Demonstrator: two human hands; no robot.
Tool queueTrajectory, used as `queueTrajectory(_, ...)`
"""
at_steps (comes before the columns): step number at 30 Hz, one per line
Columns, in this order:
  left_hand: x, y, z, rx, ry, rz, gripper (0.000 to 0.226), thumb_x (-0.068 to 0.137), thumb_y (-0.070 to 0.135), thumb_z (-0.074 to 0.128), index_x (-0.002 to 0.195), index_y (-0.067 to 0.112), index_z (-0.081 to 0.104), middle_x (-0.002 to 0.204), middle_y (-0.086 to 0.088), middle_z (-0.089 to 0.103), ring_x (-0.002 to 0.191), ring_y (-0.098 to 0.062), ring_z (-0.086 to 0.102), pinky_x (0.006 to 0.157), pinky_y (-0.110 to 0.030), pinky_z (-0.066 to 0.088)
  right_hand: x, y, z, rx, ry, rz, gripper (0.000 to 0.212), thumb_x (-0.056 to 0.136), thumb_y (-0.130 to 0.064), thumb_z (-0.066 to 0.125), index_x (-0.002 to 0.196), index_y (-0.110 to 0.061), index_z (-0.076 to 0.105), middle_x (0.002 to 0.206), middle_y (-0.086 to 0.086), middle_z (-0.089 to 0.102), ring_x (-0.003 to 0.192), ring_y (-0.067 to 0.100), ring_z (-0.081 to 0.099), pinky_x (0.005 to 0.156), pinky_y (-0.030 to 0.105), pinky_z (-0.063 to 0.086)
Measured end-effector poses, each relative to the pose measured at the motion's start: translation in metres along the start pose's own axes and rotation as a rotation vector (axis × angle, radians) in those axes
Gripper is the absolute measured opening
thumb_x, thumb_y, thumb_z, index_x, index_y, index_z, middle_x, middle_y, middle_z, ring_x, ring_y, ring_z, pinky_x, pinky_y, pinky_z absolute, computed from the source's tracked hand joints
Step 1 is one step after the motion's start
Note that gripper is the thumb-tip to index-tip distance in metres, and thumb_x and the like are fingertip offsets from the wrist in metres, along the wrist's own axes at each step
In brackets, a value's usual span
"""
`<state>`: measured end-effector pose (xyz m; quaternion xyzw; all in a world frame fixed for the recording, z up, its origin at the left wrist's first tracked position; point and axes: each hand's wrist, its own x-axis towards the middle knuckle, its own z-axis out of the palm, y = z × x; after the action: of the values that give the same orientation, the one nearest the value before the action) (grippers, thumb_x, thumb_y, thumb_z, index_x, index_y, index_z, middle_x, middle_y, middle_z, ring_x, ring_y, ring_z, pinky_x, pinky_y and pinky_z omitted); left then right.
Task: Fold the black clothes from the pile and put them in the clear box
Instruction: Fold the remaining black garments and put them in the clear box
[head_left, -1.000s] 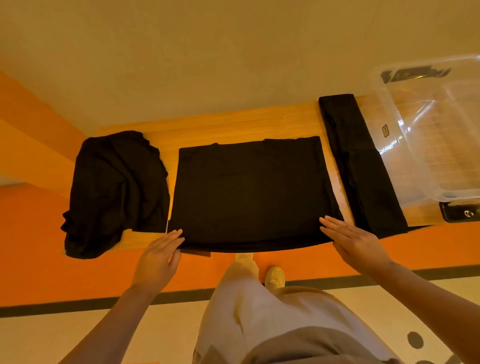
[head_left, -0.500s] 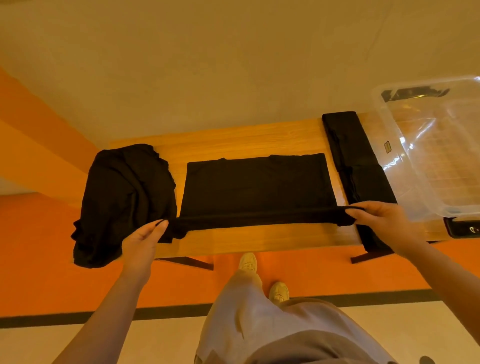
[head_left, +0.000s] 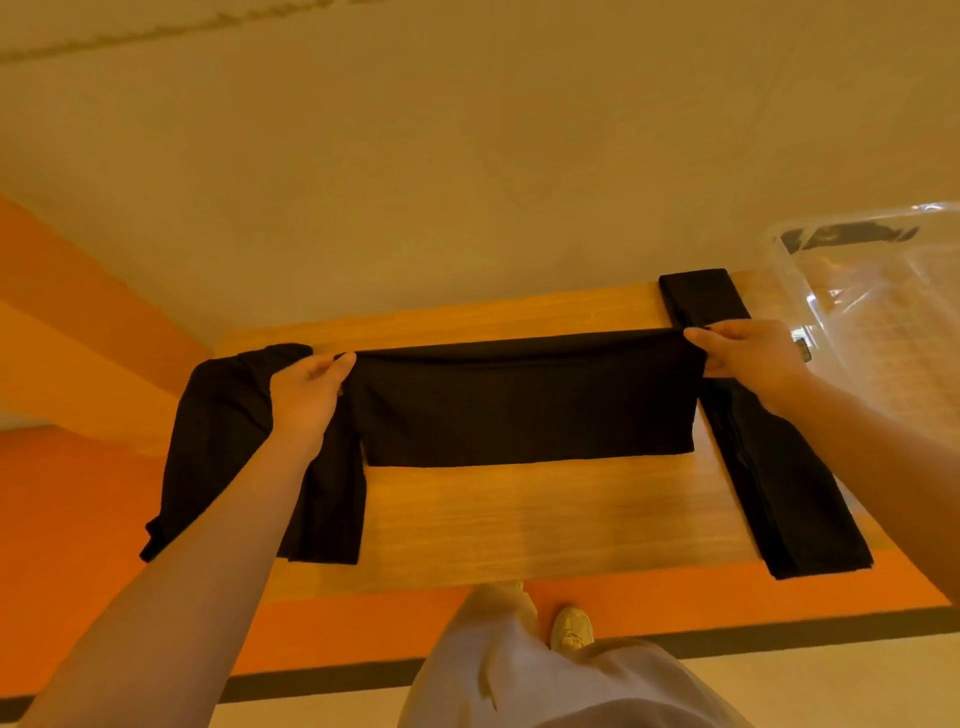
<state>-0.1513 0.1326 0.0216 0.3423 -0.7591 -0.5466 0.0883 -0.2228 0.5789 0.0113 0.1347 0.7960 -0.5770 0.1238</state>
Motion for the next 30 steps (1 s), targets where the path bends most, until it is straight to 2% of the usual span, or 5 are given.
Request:
queueTrajectory(6, 0.03, 0.038, 0.036, 0.07, -0.07, 0.084, 0.013, 0.09, 0.033, 0.064, 0.077, 0.031, 0.064, 0.085, 0.009, 0.066, 0.087, -0.01, 0.063, 0.081, -0.027, 0.051, 0.037, -0.033, 0.035, -0.082, 0.118, -0.004, 0.017, 0.088, -0.032, 0.066, 0.083, -0.015, 0.069, 0.092, 0.009, 0.071, 0.09, 0.023, 0.069, 0.081, 0.037, 0.057)
queueTrajectory(11, -0.01, 0.04, 0.066, 0.237, -0.165, 0.264, 0.014, 0.09, 0.037, 0.063, 0.088, 0.024, 0.068, 0.081, 0.008, 0.067, 0.078, -0.006, 0.063, 0.071, -0.019, 0.05, -0.005, -0.046, 0.077, -0.239, 0.074, -0.082, 0.027, 0.09, -0.036, 0.063, 0.082, -0.011, 0.069, 0.081, 0.016, 0.068, 0.08, 0.032, 0.067, 0.073, 0.044, 0.058)
queueTrajectory(14, -0.047, 0.037, 0.084, 0.253, -0.199, 0.334, 0.01, 0.09, 0.032, 0.065, 0.084, 0.025, 0.069, 0.07, 0.017, 0.062, 0.067, 0.003, 0.058, 0.06, -0.007, 0.043, -0.038, -0.053, 0.108, -0.26, 0.011, -0.128, 0.019, 0.092, -0.036, 0.06, 0.081, -0.023, 0.068, 0.071, 0.0, 0.067, 0.069, 0.015, 0.065, 0.059, 0.026, 0.054)
queueTrajectory(24, -0.107, 0.019, 0.109, 0.167, -0.295, 0.427, 0.016, 0.094, 0.019, 0.059, 0.102, 0.018, 0.073, 0.071, 0.01, 0.067, 0.071, -0.004, 0.063, 0.058, -0.016, 0.049, -0.084, -0.037, 0.171, -0.069, -0.061, -0.31, 0.016, 0.096, -0.022, 0.055, 0.098, -0.029, 0.068, 0.076, -0.012, 0.068, 0.067, 0.001, 0.063, 0.058, 0.014, 0.047)
queueTrajectory(30, -0.121, 0.016, 0.107, 0.189, -0.348, 0.423, 0.024, 0.097, 0.016, 0.054, 0.117, 0.018, 0.066, 0.073, 0.025, 0.056, 0.074, 0.013, 0.059, 0.065, -0.008, 0.047, -0.091, -0.03, 0.169, -0.125, -0.106, -0.421, 0.018, 0.097, -0.016, 0.053, 0.102, -0.015, 0.071, 0.07, -0.015, 0.061, 0.063, -0.001, 0.06, 0.055, 0.01, 0.041)
